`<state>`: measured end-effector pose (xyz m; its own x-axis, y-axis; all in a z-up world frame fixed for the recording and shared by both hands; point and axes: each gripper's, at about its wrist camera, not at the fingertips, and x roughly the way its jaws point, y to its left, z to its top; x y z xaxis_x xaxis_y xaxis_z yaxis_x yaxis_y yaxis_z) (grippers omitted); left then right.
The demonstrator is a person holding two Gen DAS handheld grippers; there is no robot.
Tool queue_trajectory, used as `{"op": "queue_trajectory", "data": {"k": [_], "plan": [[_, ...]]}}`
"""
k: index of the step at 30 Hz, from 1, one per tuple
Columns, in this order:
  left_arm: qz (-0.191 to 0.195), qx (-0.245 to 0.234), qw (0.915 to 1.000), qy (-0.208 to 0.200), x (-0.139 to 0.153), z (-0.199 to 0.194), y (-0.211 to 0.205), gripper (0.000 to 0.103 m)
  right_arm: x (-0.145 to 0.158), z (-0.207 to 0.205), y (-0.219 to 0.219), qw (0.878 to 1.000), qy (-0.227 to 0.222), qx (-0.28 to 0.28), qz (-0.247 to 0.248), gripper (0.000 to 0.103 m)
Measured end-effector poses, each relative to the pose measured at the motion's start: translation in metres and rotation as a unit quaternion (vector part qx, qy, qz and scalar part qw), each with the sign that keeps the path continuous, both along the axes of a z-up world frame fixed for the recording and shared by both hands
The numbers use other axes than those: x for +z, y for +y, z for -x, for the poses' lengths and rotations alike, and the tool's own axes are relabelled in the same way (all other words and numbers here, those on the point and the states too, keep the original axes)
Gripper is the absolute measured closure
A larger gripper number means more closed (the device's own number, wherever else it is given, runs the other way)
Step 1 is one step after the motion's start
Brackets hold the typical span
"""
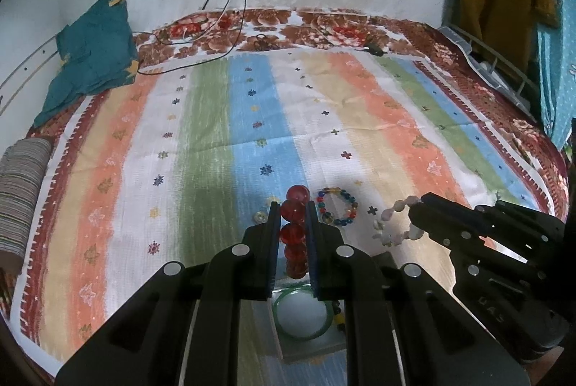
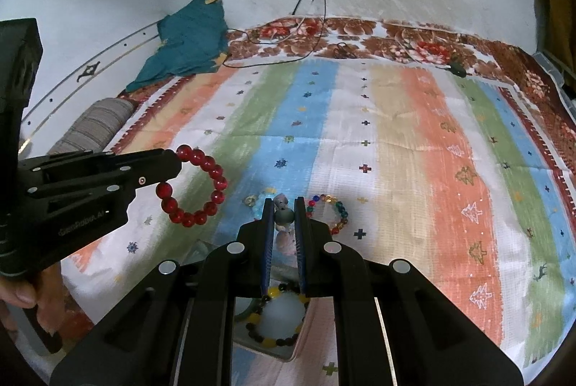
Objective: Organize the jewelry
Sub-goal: 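Lower the red bracelet into the tin with the left tool while the right tool releases the multicolour bracelet there, then move the left tool to the light blue bracelet while the right tool approaches the beaded bracelet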
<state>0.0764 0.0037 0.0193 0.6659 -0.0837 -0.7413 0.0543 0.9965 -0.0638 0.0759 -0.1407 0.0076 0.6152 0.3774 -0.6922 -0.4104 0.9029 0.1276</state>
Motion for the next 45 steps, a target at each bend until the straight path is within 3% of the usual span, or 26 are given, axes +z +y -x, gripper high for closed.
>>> {"op": "queue_trajectory", "data": {"k": [16,21,22,25,26,31,45], "plan": [[-0.01,-0.012,0.9998,-0.011,0.005,0.036,-0.009,0.09,-0.004,0.028,-0.002,1.0,0.017,0.022,-0.013,0.091],[0.03,-0.016,0.9993,0.017,-0.001,0.032,-0.002,0.089,-0.008,0.023,-0.002,0.999,0.032,0.017,-0.011,0.091],[0.024,-0.009,0.9995,0.016,-0.001,0.031,0.0,0.087,-0.01,0.021,-0.003,0.999,0.036,0.012,-0.008,0.089],[0.018,0.006,0.9997,0.015,-0.001,0.029,0.006,0.075,-0.012,0.016,-0.01,0.999,0.039,-0.004,-0.006,0.068],[0.023,0.011,0.9995,0.017,-0.002,0.027,0.009,0.074,-0.013,0.014,-0.012,0.999,0.041,-0.009,-0.001,0.066],[0.011,0.028,0.9991,0.03,-0.008,0.019,0.017,0.061,-0.021,0.005,-0.019,0.998,0.051,-0.026,0.012,0.061],[0.002,0.048,0.997,0.06,-0.023,-0.004,0.03,0.042,-0.03,-0.013,-0.021,0.997,0.063,-0.044,0.015,0.047]]}}
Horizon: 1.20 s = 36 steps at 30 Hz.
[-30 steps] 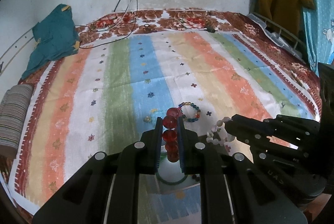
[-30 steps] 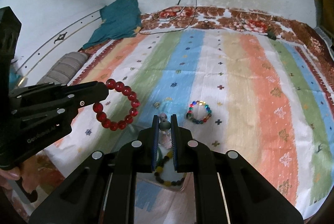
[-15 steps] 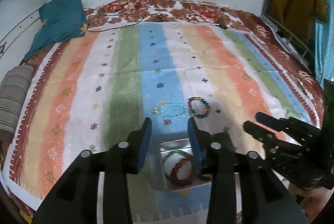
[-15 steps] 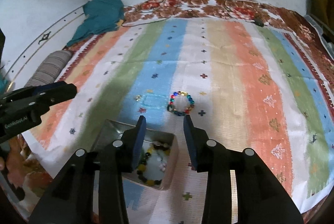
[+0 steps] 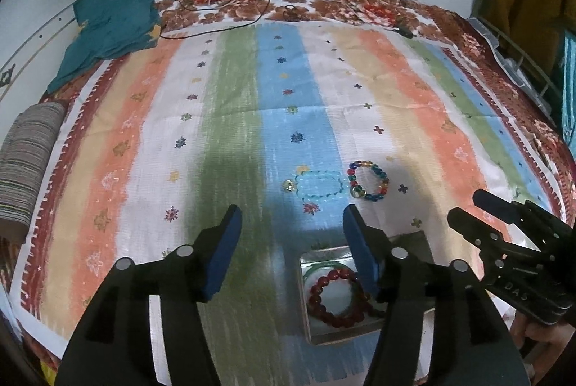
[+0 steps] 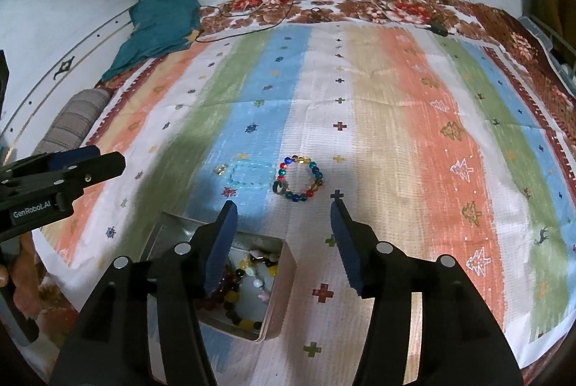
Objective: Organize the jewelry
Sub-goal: 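Move the left tool to the light blue bracelet while the right tool approaches the beaded bracelet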
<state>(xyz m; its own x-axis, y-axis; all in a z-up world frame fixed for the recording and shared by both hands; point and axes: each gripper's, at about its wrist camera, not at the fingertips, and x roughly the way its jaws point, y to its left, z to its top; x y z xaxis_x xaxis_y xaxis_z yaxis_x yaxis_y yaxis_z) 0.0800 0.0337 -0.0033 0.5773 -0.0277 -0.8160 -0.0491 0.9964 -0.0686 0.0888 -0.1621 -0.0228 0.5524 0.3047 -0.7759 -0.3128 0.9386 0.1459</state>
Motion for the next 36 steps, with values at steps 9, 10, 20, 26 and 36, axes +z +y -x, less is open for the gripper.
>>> {"op": "queue_trajectory", "data": {"k": [9,10,20,26,36], "plan": [[-0.009,0.02,0.9996,0.018,-0.014,-0.023,0.006,0.038,-0.004,-0.012,-0.004,1.0,0.007,-0.012,-0.002,0.036],[-0.016,0.019,0.9994,0.023,-0.018,-0.026,0.004,0.038,-0.004,-0.015,-0.004,1.0,0.007,-0.014,-0.002,0.036],[-0.034,0.005,0.9991,0.024,-0.022,-0.039,-0.002,0.036,-0.012,-0.025,-0.004,1.0,0.014,-0.022,0.009,0.032],[-0.032,0.001,0.999,0.032,-0.028,-0.052,-0.003,0.03,-0.016,-0.034,-0.003,0.999,0.013,-0.026,0.018,0.026],[-0.022,-0.008,0.9971,0.072,-0.055,-0.079,-0.003,0.025,-0.027,-0.051,0.0,0.999,0.032,-0.017,0.035,0.023]]}}
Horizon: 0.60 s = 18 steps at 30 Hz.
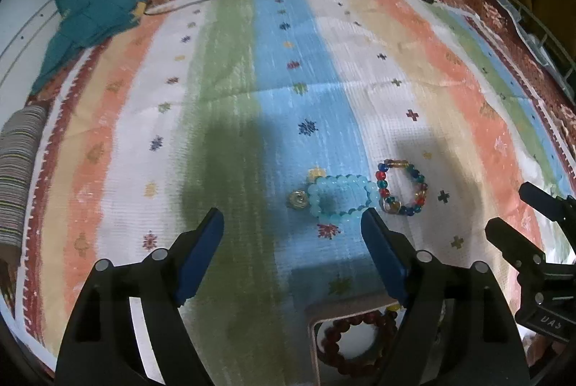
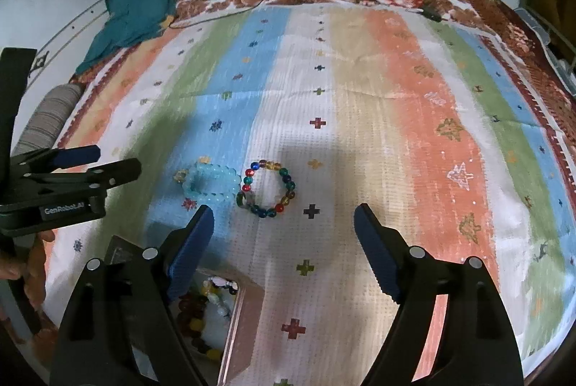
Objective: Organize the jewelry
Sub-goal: 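Move the left tool to the light blue bracelet while the right tool approaches the beaded bracelet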
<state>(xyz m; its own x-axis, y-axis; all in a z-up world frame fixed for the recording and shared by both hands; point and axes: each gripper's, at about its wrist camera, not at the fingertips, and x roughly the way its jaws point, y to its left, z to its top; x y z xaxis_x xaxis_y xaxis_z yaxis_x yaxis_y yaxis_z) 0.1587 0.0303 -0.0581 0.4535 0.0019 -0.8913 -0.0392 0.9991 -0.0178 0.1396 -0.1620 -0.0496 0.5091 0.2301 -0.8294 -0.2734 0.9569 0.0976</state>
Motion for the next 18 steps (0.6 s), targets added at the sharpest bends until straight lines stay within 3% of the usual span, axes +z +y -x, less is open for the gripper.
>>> {"op": "queue_trajectory", "data": {"k": [18], "plan": [[0.008,-0.021,0.999,0.038,-0.029,-0.033,-0.002,0.025,-0.034,-0.033,0.007,0.999,0.046,-0.004,0.007,0.023]]}}
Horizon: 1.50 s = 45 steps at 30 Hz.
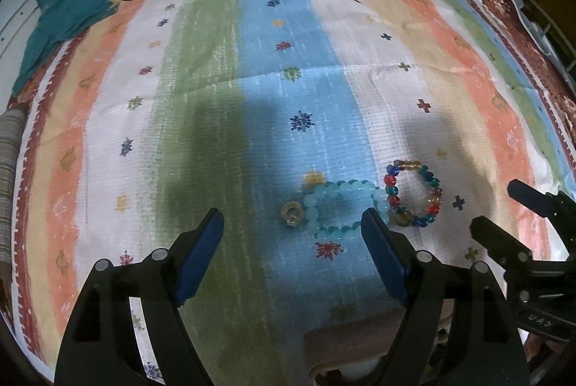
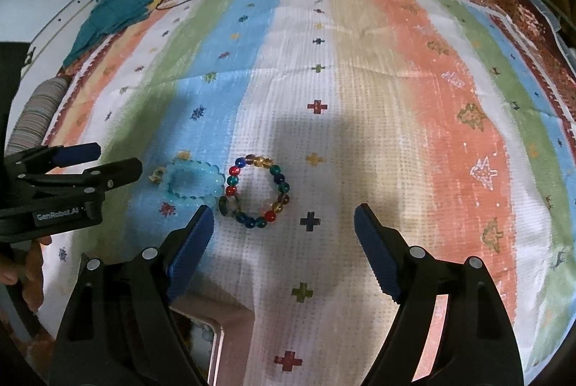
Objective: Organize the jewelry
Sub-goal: 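Move the left tool to the light blue bracelet while the right tool approaches the beaded bracelet, then close the left tool on the light blue bracelet while the right tool grasps the beaded bracelet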
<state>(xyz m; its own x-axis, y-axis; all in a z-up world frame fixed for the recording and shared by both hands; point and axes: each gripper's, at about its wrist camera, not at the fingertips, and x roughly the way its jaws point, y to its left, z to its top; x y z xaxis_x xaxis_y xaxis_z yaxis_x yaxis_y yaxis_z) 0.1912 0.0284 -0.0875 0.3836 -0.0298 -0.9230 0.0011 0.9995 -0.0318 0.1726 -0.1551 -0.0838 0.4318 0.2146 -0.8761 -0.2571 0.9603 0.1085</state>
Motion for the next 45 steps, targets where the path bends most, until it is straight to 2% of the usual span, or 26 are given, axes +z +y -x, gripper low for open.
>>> {"op": "queue_trajectory", "data": {"k": [11,17,25,28,32,37,39,40,41,43,45], "plan": [[0.005,-0.018,0.9997,0.013,-0.014,-0.018,-0.005,0.025,-0.019,-0.016,0.002,1.0,0.019,-0.009,-0.006,0.023],[-0.006,-0.019,0.9994,0.029,-0.028,-0.027,-0.004,0.025,-0.029,-0.027,-0.002,0.999,0.039,-0.017,-0.023,0.023],[-0.014,-0.042,0.9978,0.049,-0.044,-0.038,-0.008,0.028,-0.039,-0.034,0.002,0.999,0.047,-0.016,-0.009,0.023],[-0.015,-0.046,0.9972,0.057,-0.051,-0.041,-0.008,0.034,-0.043,-0.037,0.003,0.999,0.05,-0.018,0.003,0.034],[-0.02,-0.053,0.9968,0.057,-0.055,-0.043,-0.008,0.035,-0.053,-0.039,0.004,0.998,0.058,-0.015,0.018,0.039],[-0.021,-0.064,0.9964,0.051,-0.057,-0.045,-0.01,0.045,-0.052,-0.039,0.004,0.998,0.052,-0.012,0.027,0.053],[-0.024,-0.066,0.9961,0.053,-0.057,-0.045,-0.013,0.06,-0.052,-0.039,0.002,0.998,0.052,-0.015,0.028,0.059],[-0.025,-0.071,0.9957,0.054,-0.056,-0.043,-0.015,0.069,-0.052,-0.039,0.001,0.998,0.051,-0.017,0.027,0.067],[-0.027,-0.076,0.9952,0.056,-0.056,-0.043,-0.019,0.073,-0.052,-0.039,0.0,0.998,0.05,-0.017,0.024,0.072],[-0.03,-0.076,0.9949,0.059,-0.057,-0.043,-0.02,0.083,-0.051,-0.04,0.0,0.998,0.052,-0.013,0.017,0.078],[-0.023,-0.071,0.9953,0.061,-0.057,-0.043,-0.017,0.089,-0.051,-0.039,0.003,0.999,0.052,-0.006,0.012,0.086]]}}
